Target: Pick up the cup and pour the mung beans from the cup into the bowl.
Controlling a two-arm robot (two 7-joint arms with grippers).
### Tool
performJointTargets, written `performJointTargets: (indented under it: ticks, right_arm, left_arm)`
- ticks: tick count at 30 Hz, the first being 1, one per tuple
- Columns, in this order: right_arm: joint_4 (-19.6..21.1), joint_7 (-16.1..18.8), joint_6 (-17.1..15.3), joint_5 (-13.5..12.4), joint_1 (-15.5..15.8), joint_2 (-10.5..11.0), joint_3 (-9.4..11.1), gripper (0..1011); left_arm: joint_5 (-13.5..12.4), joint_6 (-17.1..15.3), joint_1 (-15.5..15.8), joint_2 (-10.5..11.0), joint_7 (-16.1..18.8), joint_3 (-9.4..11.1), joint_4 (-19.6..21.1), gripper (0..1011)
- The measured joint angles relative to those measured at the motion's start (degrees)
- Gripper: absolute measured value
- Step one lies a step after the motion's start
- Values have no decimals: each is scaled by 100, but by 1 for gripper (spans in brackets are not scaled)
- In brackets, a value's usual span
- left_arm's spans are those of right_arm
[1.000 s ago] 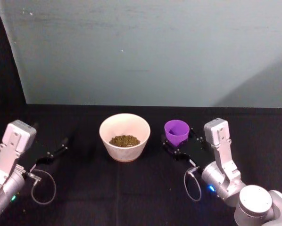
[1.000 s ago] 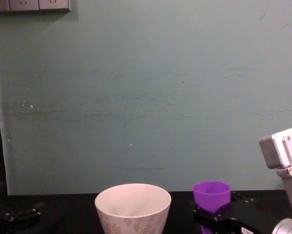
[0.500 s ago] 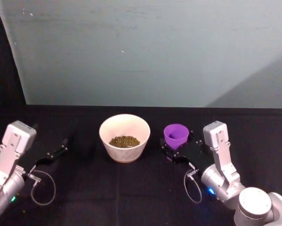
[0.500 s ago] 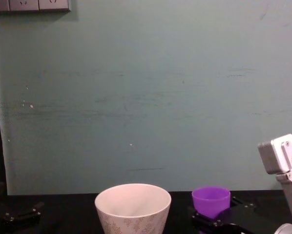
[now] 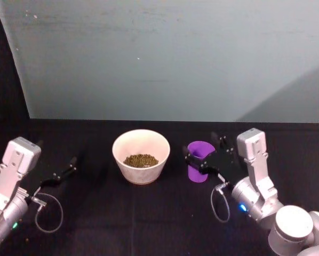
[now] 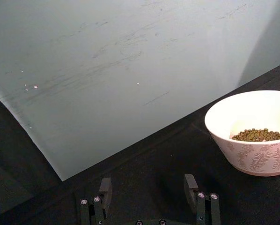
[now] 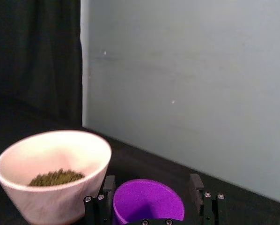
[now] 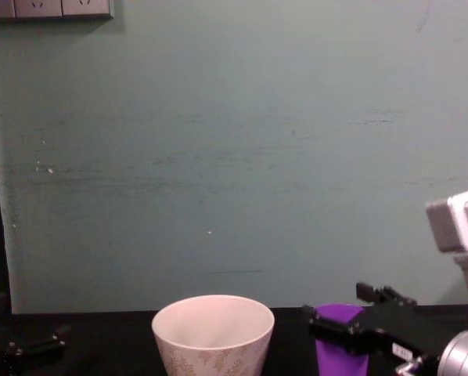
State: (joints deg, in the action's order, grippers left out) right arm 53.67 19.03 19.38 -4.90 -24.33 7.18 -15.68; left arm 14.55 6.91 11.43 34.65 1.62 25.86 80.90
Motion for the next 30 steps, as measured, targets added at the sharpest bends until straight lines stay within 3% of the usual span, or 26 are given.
performJointTargets:
  ticks: [15, 30]
  right_arm:
    - [457, 26, -120, -170, -29, 172, 164, 1004]
    - [309, -412, -191, -253, 102, 265, 615, 1004]
  left_arm:
    - [0, 0, 0, 0, 0, 0, 0, 1011]
    - [0, 0, 0, 0, 0, 0, 0, 1011]
